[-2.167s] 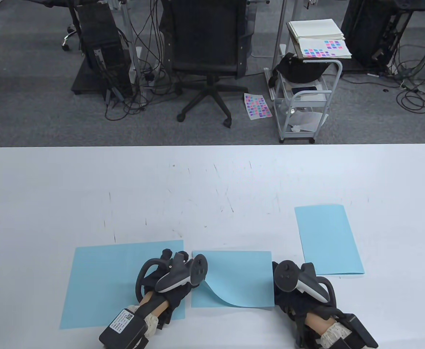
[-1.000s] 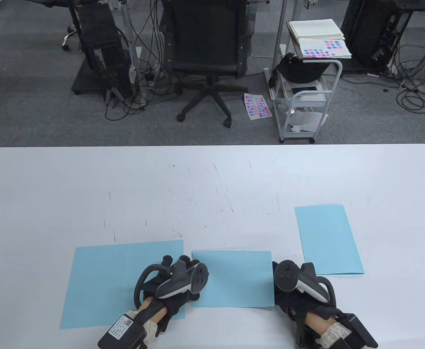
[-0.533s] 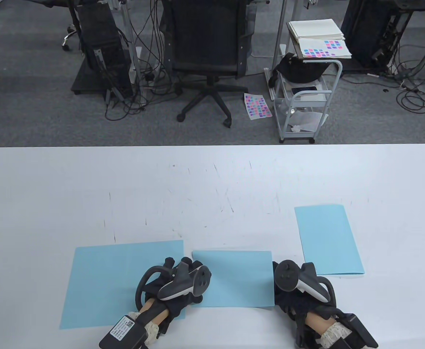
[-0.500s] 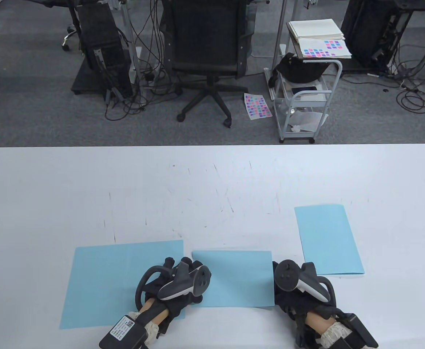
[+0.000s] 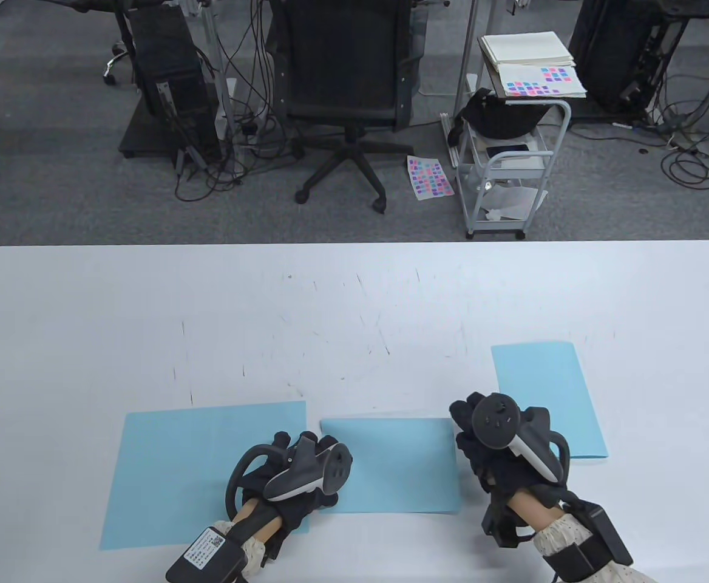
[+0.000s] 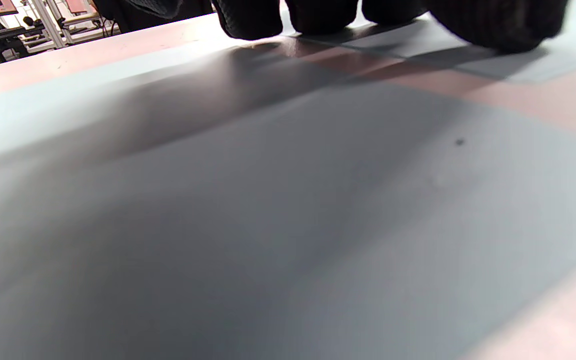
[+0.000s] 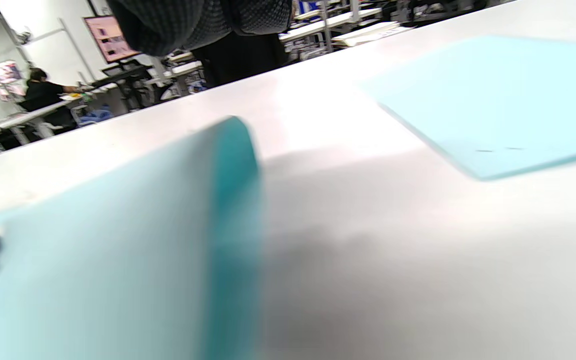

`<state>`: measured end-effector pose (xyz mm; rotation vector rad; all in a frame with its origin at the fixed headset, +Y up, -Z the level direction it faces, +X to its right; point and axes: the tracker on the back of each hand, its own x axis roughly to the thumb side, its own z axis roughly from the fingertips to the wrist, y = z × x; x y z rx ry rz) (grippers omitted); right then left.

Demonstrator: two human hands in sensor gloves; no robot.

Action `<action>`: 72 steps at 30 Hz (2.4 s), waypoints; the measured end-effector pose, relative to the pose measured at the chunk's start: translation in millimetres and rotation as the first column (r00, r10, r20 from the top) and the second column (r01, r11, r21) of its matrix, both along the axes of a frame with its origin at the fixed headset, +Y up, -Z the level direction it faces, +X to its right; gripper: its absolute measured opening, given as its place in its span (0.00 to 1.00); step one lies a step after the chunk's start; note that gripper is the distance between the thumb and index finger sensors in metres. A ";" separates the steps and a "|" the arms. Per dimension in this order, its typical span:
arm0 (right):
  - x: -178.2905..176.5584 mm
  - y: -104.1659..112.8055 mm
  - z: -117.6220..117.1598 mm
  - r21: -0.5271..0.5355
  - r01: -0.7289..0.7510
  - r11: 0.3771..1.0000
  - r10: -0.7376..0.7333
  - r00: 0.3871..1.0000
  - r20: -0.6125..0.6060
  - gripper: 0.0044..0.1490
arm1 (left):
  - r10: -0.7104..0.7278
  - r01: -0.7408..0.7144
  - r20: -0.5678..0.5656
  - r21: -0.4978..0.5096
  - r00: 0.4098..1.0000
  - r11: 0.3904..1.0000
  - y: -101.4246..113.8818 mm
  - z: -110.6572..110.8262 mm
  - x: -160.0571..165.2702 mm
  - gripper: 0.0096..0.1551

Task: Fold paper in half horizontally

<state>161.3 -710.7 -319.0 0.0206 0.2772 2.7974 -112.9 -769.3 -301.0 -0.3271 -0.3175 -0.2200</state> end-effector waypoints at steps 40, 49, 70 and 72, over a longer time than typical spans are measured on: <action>-97.9 -64.4 -21.5 -0.177 -0.250 0.952 0.203 0.947 -0.248 0.39 | -0.022 0.022 -0.004 -0.033 1.000 0.999 -0.9 1.9 3.4 0.39; -85.5 -62.5 -22.7 -0.196 -0.266 0.944 0.220 0.949 -0.226 0.40 | -0.027 0.026 -0.014 -0.047 1.000 0.999 -0.7 0.9 3.2 0.39; -45.2 -63.7 -28.9 -0.245 -0.215 0.945 0.191 0.974 -0.118 0.40 | -0.037 0.036 -0.016 -0.048 0.999 0.998 -0.2 -0.1 2.8 0.38; -40.8 -63.6 -29.3 -0.246 -0.215 0.945 0.193 0.975 -0.109 0.39 | -0.038 0.037 -0.015 -0.048 0.999 0.998 -0.2 -0.1 2.9 0.38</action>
